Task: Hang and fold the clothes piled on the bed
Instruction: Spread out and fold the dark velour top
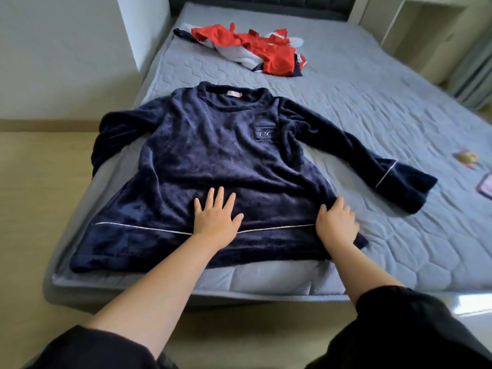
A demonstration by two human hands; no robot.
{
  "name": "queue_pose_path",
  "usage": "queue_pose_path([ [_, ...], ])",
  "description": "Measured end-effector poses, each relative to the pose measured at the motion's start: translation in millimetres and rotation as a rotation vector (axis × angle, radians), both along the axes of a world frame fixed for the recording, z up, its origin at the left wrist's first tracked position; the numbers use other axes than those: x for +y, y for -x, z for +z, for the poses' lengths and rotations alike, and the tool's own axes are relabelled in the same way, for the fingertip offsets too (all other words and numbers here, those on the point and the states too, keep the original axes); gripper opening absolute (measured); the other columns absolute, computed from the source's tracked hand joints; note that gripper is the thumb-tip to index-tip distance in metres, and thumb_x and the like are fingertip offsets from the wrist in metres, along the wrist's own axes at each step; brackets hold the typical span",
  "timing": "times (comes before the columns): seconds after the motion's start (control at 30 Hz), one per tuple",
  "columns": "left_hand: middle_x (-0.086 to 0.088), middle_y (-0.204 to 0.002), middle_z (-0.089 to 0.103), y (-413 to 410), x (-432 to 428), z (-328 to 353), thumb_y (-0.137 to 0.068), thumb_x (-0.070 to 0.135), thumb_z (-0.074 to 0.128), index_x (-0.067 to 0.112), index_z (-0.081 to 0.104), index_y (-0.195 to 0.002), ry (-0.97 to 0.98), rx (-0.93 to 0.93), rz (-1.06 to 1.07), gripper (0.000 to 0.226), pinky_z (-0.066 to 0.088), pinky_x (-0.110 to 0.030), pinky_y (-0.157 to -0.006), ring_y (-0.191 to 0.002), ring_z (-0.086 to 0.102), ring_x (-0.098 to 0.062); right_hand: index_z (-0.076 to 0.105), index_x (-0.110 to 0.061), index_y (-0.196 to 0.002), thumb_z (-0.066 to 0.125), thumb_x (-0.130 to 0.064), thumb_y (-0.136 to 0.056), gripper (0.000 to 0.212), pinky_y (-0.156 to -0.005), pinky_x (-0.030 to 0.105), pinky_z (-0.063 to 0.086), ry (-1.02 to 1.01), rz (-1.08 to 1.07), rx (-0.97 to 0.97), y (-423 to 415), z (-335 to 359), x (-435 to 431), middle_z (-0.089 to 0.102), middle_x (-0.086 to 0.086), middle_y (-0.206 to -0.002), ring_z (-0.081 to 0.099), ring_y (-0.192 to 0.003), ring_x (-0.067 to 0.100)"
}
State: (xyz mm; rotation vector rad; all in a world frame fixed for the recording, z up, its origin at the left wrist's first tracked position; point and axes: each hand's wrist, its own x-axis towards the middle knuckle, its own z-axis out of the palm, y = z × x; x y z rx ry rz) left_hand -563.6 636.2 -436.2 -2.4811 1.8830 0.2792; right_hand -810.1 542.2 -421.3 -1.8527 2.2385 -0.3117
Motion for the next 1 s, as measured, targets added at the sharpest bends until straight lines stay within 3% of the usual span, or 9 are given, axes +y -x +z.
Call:
queue_pose_path([
  [0.07,-0.003,-0.160,-0.011,11,-7,3,-0.098,0.056,0.016,0.029,-0.001,-0.152,0.011,0.033,-0.028,0.063,-0.003,-0.053,-0.115,-0.147,-0.014,-0.024,0.050,-0.005,-0.119,0.031,-0.042,-0.100,0.045,-0.086,0.042,0.039,-0.057,-0.003,-0.089,12,6,-12,0.056,0.022,-0.123,0.053,-0.113,0.039],
  [0.23,0.001,-0.161,-0.009,28,-27,5,-0.098,0.055,0.015,0.033,0.002,-0.152,0.004,0.062,-0.036,0.059,-0.005,-0.055,-0.114,-0.146,-0.015,-0.024,0.046,0.000,-0.136,0.027,-0.039,-0.101,0.055,-0.104,0.039,0.035,-0.386,0.037,0.076,35,27,-30,0.046,0.020,-0.141,0.045,-0.128,0.035],
  [0.3,0.001,-0.161,-0.008,28,-36,5,-0.099,0.055,0.014,0.033,0.003,-0.152,-0.013,0.081,0.058,0.059,-0.005,-0.057,-0.114,-0.146,-0.015,-0.025,0.046,-0.008,-0.133,0.032,-0.031,-0.096,0.046,-0.101,0.041,0.036,-0.313,0.082,0.172,33,27,-31,0.047,0.016,-0.139,0.045,-0.126,0.034],
  [0.43,-0.001,-0.160,-0.012,39,-54,8,-0.098,0.057,0.019,0.033,0.002,-0.152,0.032,0.076,0.034,0.062,-0.003,-0.055,-0.114,-0.146,-0.018,-0.025,0.041,-0.010,-0.136,0.043,-0.030,-0.095,0.045,-0.102,0.044,0.030,0.232,0.449,0.151,2,21,-28,0.044,0.016,-0.139,0.041,-0.125,0.035],
  [0.57,0.000,-0.160,-0.014,55,-64,4,-0.097,0.057,0.022,0.033,-0.001,-0.152,0.073,0.050,-0.192,0.064,-0.006,-0.054,-0.114,-0.145,-0.021,-0.024,0.021,-0.022,-0.151,0.030,-0.043,-0.101,0.055,-0.115,0.045,0.010,-0.022,0.573,0.156,6,-13,-34,0.016,0.000,-0.159,0.013,-0.146,0.022],
  [0.63,-0.001,-0.160,-0.014,61,-68,1,-0.097,0.058,0.019,0.032,0.000,-0.152,0.023,0.047,-0.183,0.064,-0.009,-0.055,-0.113,-0.144,-0.023,-0.025,0.034,-0.015,-0.145,0.032,-0.037,-0.102,0.049,-0.112,0.037,0.019,-0.129,0.407,-0.177,25,-17,-48,0.028,0.005,-0.155,0.026,-0.142,0.022],
  [0.73,-0.003,-0.160,-0.010,75,-80,6,-0.096,0.060,0.017,0.030,0.001,-0.153,-0.010,0.067,-0.136,0.066,-0.010,-0.055,-0.113,-0.144,-0.022,-0.026,0.053,-0.006,-0.115,0.030,-0.024,-0.103,0.032,-0.095,0.031,0.035,-0.123,-0.054,-0.994,51,-9,-66,0.053,0.017,-0.131,0.049,-0.124,0.031],
  [0.83,-0.004,-0.161,-0.008,99,-94,12,-0.096,0.061,0.018,0.032,-0.001,-0.152,-0.027,0.088,-0.214,0.066,-0.010,-0.054,-0.113,-0.145,-0.018,-0.027,0.025,-0.005,-0.145,0.036,-0.035,-0.102,0.053,-0.104,0.040,0.037,-0.192,-0.457,-1.789,75,-1,-78,0.039,0.023,-0.145,0.044,-0.131,0.034],
  [1.0,-0.001,-0.161,-0.011,139,-104,8,-0.097,0.055,0.024,0.042,-0.004,-0.150,-0.031,0.143,-0.389,0.061,-0.007,-0.053,-0.115,-0.146,-0.014,-0.028,0.019,-0.014,-0.150,0.063,-0.051,-0.085,0.087,-0.113,0.040,0.028,0.041,-0.692,-2.223,112,15,-96,0.034,0.014,-0.149,0.036,-0.138,0.025],
])
